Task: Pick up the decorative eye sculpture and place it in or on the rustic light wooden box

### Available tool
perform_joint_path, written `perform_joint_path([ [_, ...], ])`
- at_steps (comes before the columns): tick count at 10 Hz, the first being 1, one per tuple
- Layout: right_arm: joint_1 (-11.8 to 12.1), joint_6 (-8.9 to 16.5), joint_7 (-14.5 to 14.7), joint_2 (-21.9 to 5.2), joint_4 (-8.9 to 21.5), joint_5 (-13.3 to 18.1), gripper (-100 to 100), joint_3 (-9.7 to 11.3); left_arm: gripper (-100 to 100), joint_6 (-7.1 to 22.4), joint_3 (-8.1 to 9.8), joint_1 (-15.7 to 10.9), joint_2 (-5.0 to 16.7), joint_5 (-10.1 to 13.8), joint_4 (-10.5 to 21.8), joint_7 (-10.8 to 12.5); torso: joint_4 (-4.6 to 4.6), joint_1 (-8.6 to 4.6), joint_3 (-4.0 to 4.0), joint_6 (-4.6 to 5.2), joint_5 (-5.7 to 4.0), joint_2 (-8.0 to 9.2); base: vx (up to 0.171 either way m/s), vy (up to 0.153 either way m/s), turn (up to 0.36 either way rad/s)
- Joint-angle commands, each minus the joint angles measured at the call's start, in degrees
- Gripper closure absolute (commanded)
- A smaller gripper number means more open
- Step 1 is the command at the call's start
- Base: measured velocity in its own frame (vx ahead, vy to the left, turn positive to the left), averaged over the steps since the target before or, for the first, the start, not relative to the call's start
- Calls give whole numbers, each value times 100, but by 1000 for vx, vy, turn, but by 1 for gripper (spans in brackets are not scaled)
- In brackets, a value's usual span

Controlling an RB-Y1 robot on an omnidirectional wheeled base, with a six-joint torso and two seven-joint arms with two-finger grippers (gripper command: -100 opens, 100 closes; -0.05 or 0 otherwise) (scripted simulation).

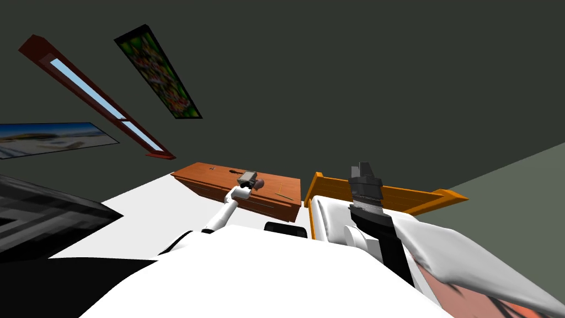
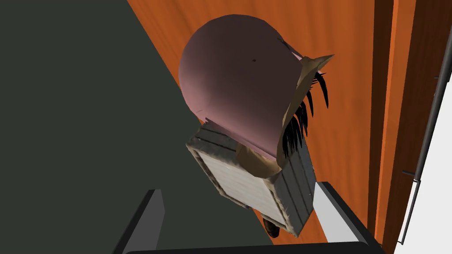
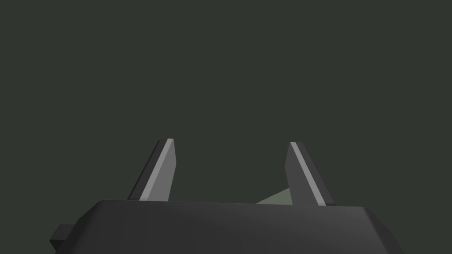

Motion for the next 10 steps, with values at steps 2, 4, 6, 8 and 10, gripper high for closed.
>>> perform_joint_path([
  [2,0,0,0,0,0,0,0,0,-100,333,-49,-130,124,72,377,-72,-1,1,-1,0,0,-2,26,16,-112],
  [4,0,0,0,0,0,0,0,0,-100,510,-74,-180,204,106,531,-107,-1,1,-3,-1,1,-4,31,10,-70],
  [6,0,0,0,0,0,0,0,0,-100,508,-80,-208,223,110,607,-112,-1,-2,-2,0,0,-3,19,6,-53],
  [8,0,0,0,0,0,0,0,0,-100,364,-78,-210,195,66,779,-92,1,-5,3,-2,-1,5,18,9,-9],
  [10,1,0,0,0,0,0,0,0,-100,161,-74,-205,154,8,978,-62,-2,3,-6,-2,1,-11,62,24,-16],
])
